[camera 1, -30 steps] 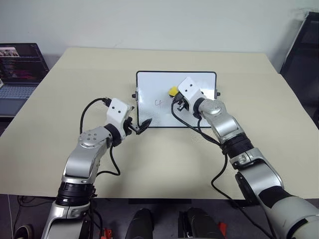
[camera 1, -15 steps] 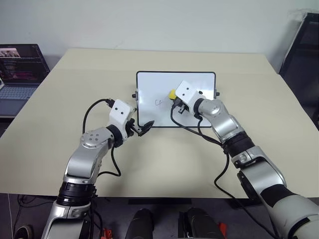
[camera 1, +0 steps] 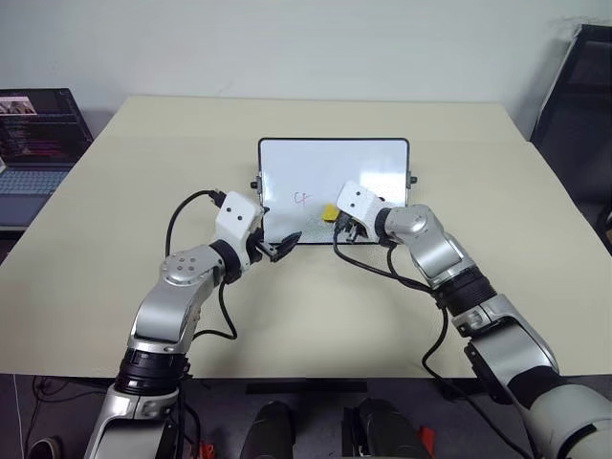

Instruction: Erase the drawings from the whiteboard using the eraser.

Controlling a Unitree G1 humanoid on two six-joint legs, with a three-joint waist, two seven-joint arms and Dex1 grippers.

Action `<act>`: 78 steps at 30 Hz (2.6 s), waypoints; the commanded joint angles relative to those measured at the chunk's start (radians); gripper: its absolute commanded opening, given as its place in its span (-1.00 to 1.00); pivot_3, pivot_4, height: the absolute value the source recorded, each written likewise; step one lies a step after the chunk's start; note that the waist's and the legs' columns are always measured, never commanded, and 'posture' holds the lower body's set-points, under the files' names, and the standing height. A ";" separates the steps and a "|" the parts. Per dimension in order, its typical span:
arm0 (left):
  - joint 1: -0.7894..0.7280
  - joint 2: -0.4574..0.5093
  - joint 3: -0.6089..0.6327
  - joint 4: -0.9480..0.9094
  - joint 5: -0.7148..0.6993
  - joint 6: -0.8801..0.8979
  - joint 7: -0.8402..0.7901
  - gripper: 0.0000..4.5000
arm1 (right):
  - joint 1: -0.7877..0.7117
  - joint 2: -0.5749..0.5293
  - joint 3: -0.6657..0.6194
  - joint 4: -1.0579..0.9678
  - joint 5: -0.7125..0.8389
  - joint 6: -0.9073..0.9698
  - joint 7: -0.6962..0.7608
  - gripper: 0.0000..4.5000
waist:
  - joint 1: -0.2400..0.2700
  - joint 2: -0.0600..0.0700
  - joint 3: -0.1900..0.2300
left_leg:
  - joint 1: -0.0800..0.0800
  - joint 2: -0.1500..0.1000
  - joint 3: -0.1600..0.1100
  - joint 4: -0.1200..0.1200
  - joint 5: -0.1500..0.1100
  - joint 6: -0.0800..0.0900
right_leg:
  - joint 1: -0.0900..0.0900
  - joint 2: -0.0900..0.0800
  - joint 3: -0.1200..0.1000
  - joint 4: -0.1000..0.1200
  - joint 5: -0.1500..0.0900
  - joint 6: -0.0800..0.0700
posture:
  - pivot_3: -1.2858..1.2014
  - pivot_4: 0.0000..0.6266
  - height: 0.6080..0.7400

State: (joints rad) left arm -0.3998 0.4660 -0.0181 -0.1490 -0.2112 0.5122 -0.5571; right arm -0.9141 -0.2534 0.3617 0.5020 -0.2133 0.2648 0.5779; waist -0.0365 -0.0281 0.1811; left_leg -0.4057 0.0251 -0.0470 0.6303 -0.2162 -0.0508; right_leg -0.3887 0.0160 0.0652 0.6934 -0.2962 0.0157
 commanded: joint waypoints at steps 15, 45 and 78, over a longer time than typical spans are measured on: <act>-0.016 0.002 0.003 -0.045 -0.002 0.008 0.003 1.00 | -0.009 -0.024 -0.012 -0.037 -0.037 0.002 0.019 -0.50 | -0.007 0.000 0.000 | 0.001 0.000 0.000 -0.001 0.000 0.000 | 0.000 0.000 0.001 0.001 0.000 0.000 | 0.03 -0.52 1.00; 0.130 -0.015 0.136 -0.050 -0.047 -0.053 0.068 1.00 | 0.547 0.025 -0.304 -0.795 0.420 0.191 -0.021 -0.50 | -0.011 0.000 0.000 | -0.003 0.000 -0.003 -0.001 0.000 0.000 | 0.000 0.000 0.002 -0.005 0.000 0.000 | 0.03 -0.52 1.00; 0.070 0.044 0.082 -0.041 -0.052 -0.003 0.024 1.00 | 0.054 0.062 -0.038 -0.286 0.114 -0.025 -0.073 -0.50 | -0.015 0.000 0.000 | -0.002 0.001 -0.001 -0.002 0.000 0.000 | 0.000 0.000 0.001 -0.005 0.000 0.000 | 0.03 -0.52 1.00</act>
State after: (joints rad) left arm -0.3144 0.5029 0.0614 -0.1719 -0.2658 0.5314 -0.5281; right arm -0.8177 -0.2020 0.3203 0.1958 -0.0778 0.2893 0.5181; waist -0.0510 -0.0282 0.1811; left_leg -0.4082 0.0256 -0.0478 0.6285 -0.2162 -0.0510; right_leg -0.3890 0.0164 0.0657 0.6884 -0.2965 0.0156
